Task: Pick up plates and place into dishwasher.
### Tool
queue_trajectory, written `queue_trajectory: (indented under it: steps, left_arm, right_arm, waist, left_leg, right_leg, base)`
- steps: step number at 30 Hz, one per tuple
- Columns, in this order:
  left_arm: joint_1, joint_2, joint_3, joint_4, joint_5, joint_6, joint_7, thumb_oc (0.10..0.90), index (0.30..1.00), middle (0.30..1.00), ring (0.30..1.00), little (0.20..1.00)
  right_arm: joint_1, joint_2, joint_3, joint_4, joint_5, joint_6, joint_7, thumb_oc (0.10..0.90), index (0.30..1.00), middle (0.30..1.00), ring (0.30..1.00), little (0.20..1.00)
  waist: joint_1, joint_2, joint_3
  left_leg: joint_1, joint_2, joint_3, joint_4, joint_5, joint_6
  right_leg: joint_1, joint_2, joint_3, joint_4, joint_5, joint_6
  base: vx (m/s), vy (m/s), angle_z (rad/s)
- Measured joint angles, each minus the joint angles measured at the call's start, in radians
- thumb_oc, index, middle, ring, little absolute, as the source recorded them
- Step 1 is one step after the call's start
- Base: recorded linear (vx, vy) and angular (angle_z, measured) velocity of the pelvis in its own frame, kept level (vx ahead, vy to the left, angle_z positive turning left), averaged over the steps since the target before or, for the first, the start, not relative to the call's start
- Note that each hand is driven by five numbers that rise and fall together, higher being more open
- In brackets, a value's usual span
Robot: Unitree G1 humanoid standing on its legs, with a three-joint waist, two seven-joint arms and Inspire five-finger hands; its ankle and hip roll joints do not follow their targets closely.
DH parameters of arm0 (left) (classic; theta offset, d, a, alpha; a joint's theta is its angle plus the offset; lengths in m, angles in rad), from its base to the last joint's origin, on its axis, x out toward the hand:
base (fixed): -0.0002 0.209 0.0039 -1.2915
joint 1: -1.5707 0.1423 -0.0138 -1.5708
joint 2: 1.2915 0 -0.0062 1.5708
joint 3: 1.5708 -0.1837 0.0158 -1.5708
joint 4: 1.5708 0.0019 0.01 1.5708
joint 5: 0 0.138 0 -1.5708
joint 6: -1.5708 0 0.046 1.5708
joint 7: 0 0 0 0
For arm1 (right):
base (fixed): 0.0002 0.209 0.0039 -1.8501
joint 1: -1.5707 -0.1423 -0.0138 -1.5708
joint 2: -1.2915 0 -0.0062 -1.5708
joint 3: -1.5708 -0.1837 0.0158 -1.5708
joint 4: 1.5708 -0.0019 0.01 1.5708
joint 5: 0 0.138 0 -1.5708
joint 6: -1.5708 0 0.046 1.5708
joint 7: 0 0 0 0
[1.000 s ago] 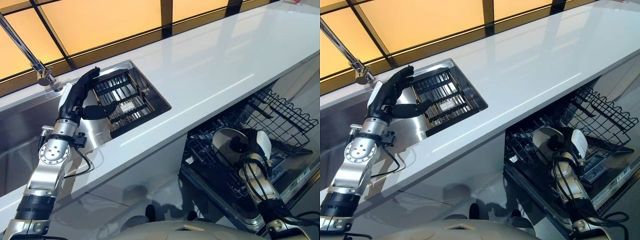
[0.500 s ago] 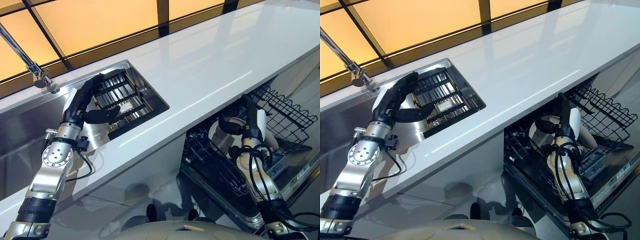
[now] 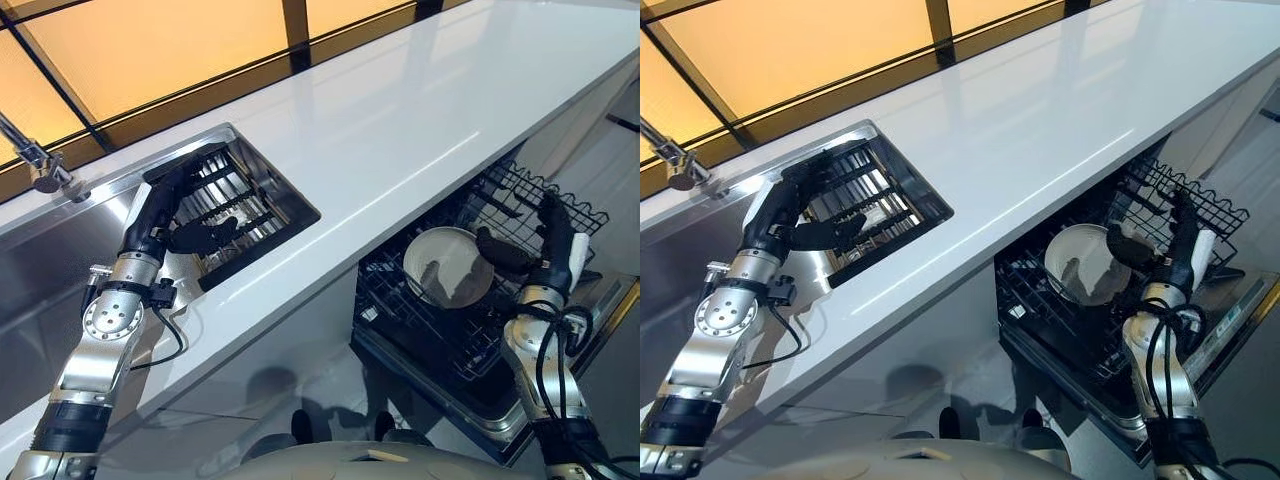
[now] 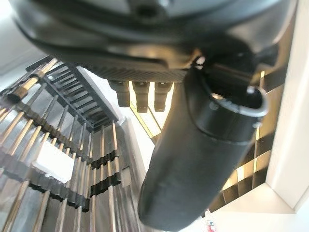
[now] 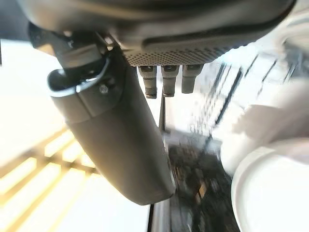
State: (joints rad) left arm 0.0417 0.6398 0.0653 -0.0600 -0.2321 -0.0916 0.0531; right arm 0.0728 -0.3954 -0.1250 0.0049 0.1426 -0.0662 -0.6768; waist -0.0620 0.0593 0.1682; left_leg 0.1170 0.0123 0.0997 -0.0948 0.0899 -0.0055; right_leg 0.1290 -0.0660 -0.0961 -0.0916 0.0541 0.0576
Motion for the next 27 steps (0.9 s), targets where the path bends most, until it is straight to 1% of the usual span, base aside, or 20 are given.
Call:
queue_trajectory:
  steps: [2,3,5,8,11,20,23,27]
  left_arm:
    - [0.010,0.000,0.011,0.000,0.000,0.000,0.001,0.800,0.900,0.900,0.900,0.900]
    - [0.016,0.000,0.019,0.000,0.000,0.000,0.003,0.800,0.900,0.900,0.900,0.900]
    - [0.018,0.000,0.022,0.000,0.000,0.000,0.003,0.800,0.900,0.900,0.900,0.900]
    - [0.018,0.000,0.022,0.000,0.000,0.000,0.003,0.800,0.900,0.900,0.900,0.900]
    - [0.017,0.000,0.021,0.000,0.000,0.000,0.003,0.800,0.900,0.900,0.900,0.900]
    - [-0.005,0.002,0.021,0.000,0.000,0.001,0.003,0.800,0.900,0.900,0.900,0.900]
    - [-0.006,0.004,0.021,0.000,-0.001,0.002,0.001,0.800,0.900,0.900,0.900,0.900]
    - [-0.007,0.010,0.021,0.000,-0.001,0.002,0.001,0.800,0.900,0.900,0.900,0.900]
  right_arm:
    - [0.012,0.034,-0.038,0.016,0.037,-0.027,-0.043,0.800,0.900,0.900,0.900,0.900]
    - [0.013,0.052,-0.058,0.048,0.077,-0.044,-0.056,0.800,0.900,0.900,0.900,0.900]
    - [0.014,0.071,-0.080,0.087,0.159,-0.051,-0.054,0.800,0.900,0.900,0.900,0.900]
    - [0.017,0.091,-0.097,0.191,0.331,-0.061,-0.023,0.800,0.900,0.900,0.900,0.900]
    - [0.025,0.113,-0.090,0.276,0.420,-0.061,-0.008,0.800,0.900,0.900,0.900,0.900]
    - [0.025,0.113,-0.031,0.385,0.427,-0.057,0.050,0.800,0.900,0.900,0.900,0.900]
    - [0.023,0.113,-0.023,0.409,0.429,-0.043,0.069,0.800,0.900,0.900,0.900,0.900]
    - [0.012,0.113,-0.023,0.483,0.514,-0.041,0.099,0.800,0.900,0.900,0.900,0.900]
  waist:
    - [-0.003,-0.003,0.003]
    - [-0.012,-0.006,0.004]
    - [-0.016,-0.007,0.005]
    - [-0.025,-0.006,0.005]
    - [-0.024,-0.004,0.005]
    - [-0.007,-0.004,0.005]
    - [0.001,-0.004,0.005]
    - [0.005,-0.004,0.005]
  left_leg:
    - [0.002,0.001,0.006,0.000,-0.002,-0.001]
    - [0.003,0.002,0.008,0.000,-0.003,-0.001]
    - [0.003,0.002,0.008,0.000,-0.005,-0.001]
    - [0.002,0.002,0.009,0.000,-0.006,-0.001]
    - [0.001,0.003,0.008,0.000,-0.006,-0.002]
    - [0.002,0.001,-0.006,0.000,-0.003,-0.001]
    - [0.002,0.001,-0.010,0.000,-0.003,-0.002]
    - [-0.001,0.001,-0.018,0.000,0.000,-0.003]
  right_leg:
    - [-0.001,0.001,0.003,0.000,0.000,0.000]
    - [0.000,0.001,0.005,0.000,0.000,0.000]
    - [-0.001,0.001,0.006,0.000,0.000,0.000]
    - [-0.001,0.002,0.007,0.000,0.000,0.000]
    - [-0.001,0.002,0.006,0.000,0.000,0.000]
    - [0.006,0.001,-0.005,0.000,0.000,0.000]
    - [0.008,0.001,-0.009,0.000,0.000,0.000]
    - [0.009,0.000,-0.021,0.000,0.000,0.000]
  base:
    - [-0.02,-0.007,-0.07]
    - [-0.02,-0.016,-0.06]
    - [-0.01,-0.009,-0.02]
    - [0.00,-0.011,0.00]
    - [-0.01,-0.034,0.01]
    - [0.01,-0.031,0.04]
    - [0.03,-0.035,0.04]
    - [0.03,-0.037,0.07]
